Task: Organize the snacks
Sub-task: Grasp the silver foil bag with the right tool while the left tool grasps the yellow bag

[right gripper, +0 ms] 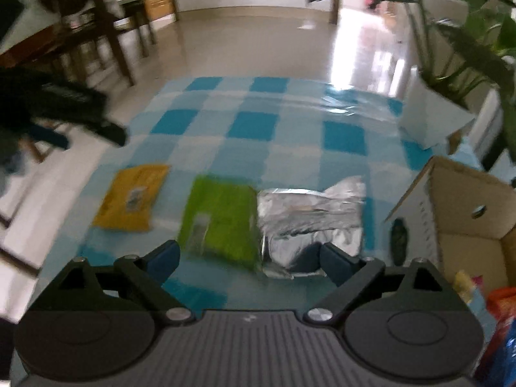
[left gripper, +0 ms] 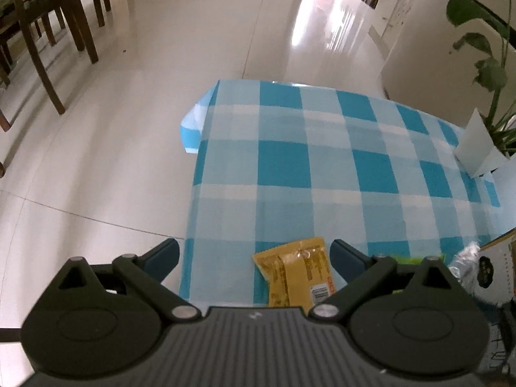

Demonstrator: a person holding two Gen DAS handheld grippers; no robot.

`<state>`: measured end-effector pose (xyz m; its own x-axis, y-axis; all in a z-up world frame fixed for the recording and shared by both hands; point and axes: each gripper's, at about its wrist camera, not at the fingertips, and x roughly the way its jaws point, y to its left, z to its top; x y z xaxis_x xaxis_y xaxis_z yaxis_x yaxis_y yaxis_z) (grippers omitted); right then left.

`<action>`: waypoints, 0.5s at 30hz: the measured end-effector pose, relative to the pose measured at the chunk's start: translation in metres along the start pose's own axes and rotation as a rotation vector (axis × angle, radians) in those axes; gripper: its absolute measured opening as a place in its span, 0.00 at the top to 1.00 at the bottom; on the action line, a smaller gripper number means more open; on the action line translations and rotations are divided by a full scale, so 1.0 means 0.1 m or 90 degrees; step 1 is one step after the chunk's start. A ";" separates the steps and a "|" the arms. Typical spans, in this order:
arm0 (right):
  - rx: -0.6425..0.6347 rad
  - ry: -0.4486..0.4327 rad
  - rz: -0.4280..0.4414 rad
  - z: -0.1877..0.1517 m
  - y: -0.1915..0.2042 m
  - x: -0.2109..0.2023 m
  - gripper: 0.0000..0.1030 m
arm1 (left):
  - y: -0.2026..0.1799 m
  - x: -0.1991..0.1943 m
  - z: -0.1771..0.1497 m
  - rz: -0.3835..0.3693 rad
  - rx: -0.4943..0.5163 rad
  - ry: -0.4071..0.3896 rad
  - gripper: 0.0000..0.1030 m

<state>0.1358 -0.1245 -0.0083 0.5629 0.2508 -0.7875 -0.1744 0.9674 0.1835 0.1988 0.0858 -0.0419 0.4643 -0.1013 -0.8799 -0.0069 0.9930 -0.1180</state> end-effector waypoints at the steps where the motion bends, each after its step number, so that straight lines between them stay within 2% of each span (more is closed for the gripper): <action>1: -0.005 0.013 0.027 -0.04 0.02 -0.01 0.06 | 0.00 0.00 -0.01 -0.002 -0.001 0.002 0.04; 4: -0.024 0.036 0.090 -0.15 0.11 -0.08 0.09 | -0.02 -0.01 -0.02 -0.005 0.005 0.001 0.04; 6: -0.065 0.029 0.104 -0.21 0.19 -0.19 0.09 | -0.04 -0.01 -0.02 -0.007 0.009 -0.001 0.04; 9: -0.090 -0.010 0.071 -0.18 0.21 -0.32 0.09 | -0.05 0.02 -0.03 -0.004 0.014 -0.001 0.04; 15: -0.019 -0.073 -0.044 0.01 0.03 -0.28 0.09 | -0.11 0.08 -0.06 0.005 0.025 0.008 0.04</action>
<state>0.1203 -0.1290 0.0152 0.6631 0.1876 -0.7246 -0.1552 0.9815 0.1122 0.1973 0.0740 -0.0506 0.4526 -0.0938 -0.8868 0.0249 0.9954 -0.0926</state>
